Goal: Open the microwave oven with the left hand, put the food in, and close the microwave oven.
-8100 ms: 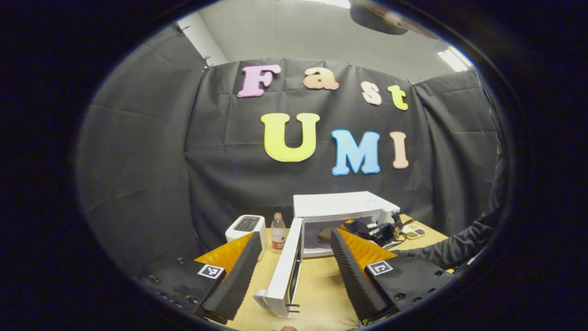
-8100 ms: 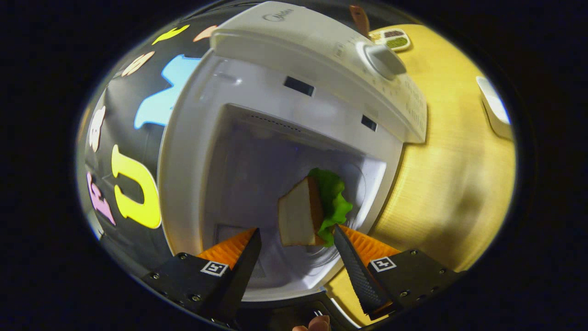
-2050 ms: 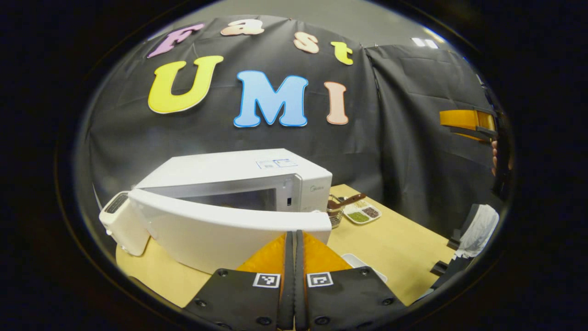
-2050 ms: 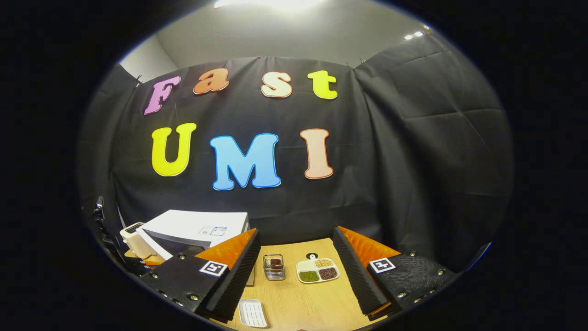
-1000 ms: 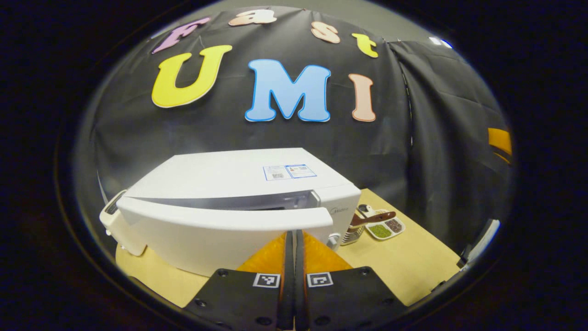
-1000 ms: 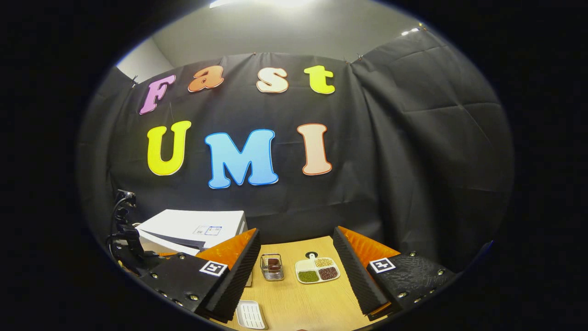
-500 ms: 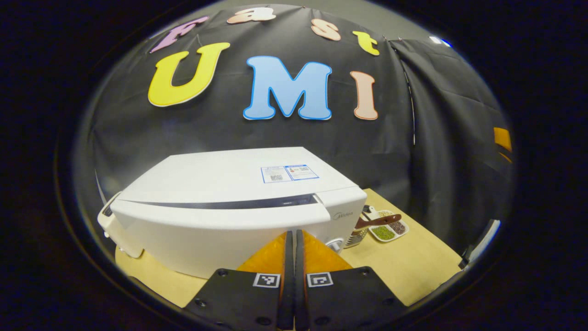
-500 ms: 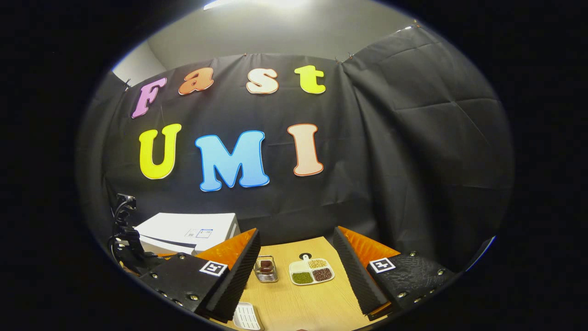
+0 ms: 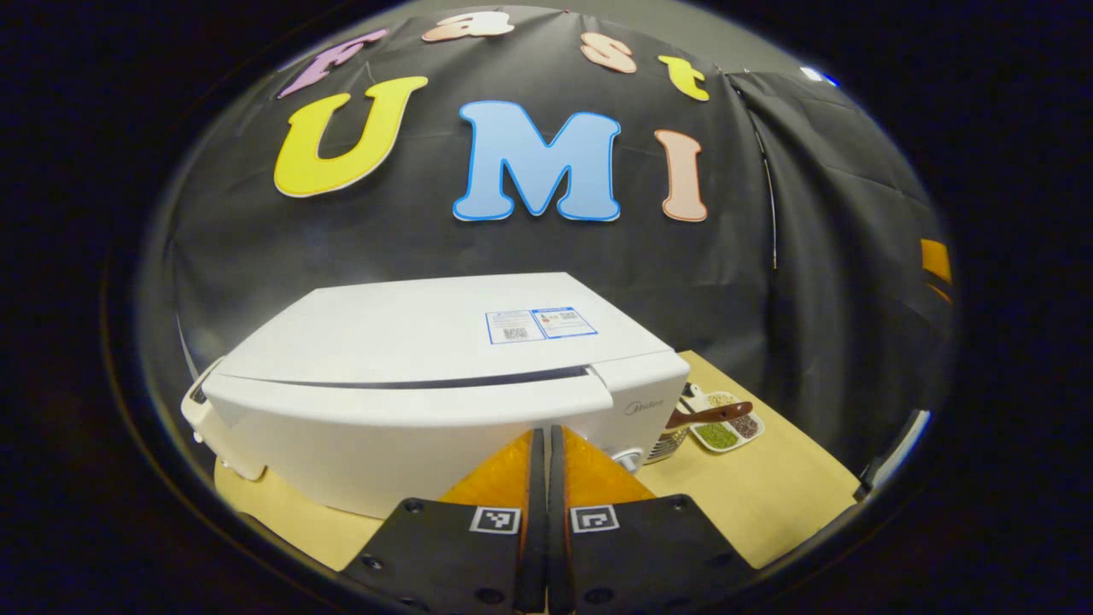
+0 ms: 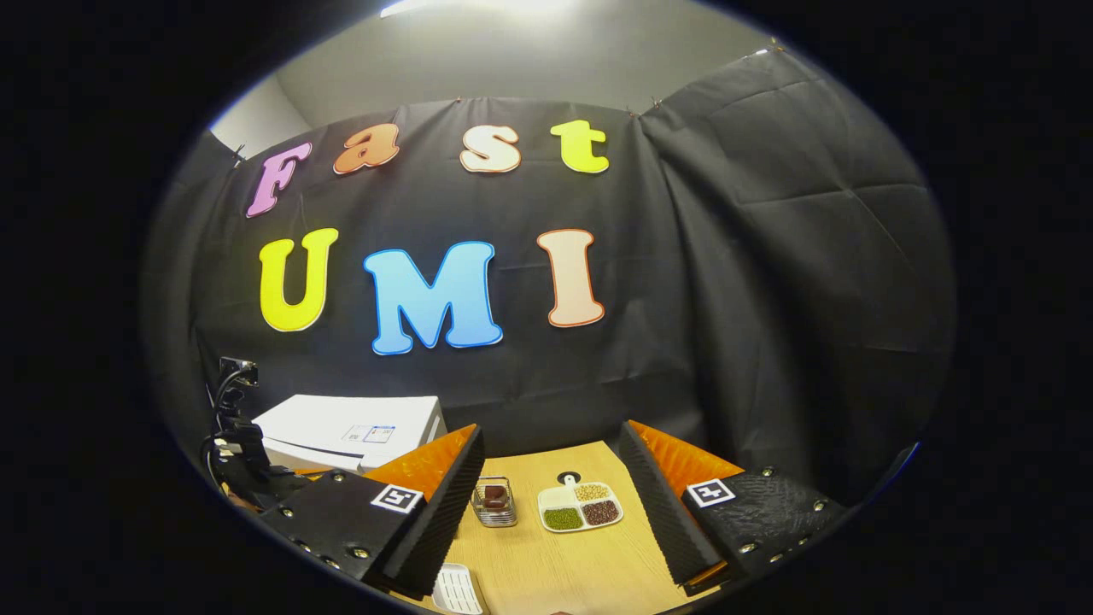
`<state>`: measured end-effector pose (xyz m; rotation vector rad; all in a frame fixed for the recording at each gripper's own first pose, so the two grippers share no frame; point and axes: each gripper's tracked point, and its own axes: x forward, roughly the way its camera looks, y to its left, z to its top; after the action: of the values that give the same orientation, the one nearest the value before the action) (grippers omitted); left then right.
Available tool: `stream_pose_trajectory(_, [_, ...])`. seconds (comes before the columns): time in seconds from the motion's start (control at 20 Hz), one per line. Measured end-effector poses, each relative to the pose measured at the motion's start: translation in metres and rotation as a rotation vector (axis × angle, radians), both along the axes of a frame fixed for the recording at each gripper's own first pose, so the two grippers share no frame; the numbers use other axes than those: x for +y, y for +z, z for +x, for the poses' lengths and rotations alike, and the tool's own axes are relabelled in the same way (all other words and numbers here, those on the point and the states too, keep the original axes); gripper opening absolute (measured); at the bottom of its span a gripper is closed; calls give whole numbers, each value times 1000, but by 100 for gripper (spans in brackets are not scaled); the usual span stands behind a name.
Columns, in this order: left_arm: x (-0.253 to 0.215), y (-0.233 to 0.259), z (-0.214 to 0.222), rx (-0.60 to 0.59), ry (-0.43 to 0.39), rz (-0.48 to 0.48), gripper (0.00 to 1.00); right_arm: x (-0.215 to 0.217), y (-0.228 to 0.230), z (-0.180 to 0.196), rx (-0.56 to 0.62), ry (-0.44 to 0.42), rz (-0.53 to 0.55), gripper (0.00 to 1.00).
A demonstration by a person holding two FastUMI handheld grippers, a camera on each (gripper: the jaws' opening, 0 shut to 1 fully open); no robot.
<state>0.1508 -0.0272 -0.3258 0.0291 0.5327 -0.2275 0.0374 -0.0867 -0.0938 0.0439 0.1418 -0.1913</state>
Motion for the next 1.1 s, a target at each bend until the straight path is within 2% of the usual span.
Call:
stream_pose_trajectory(0.75, [-4, 0, 4, -12, 13, -9, 7, 13, 5, 13, -3, 38, -25, 96])
stream_pose_trajectory(1.1, [-4, 2, 5, -18, 6, -15, 7, 12, 4, 12, 4, 30, -33, 96])
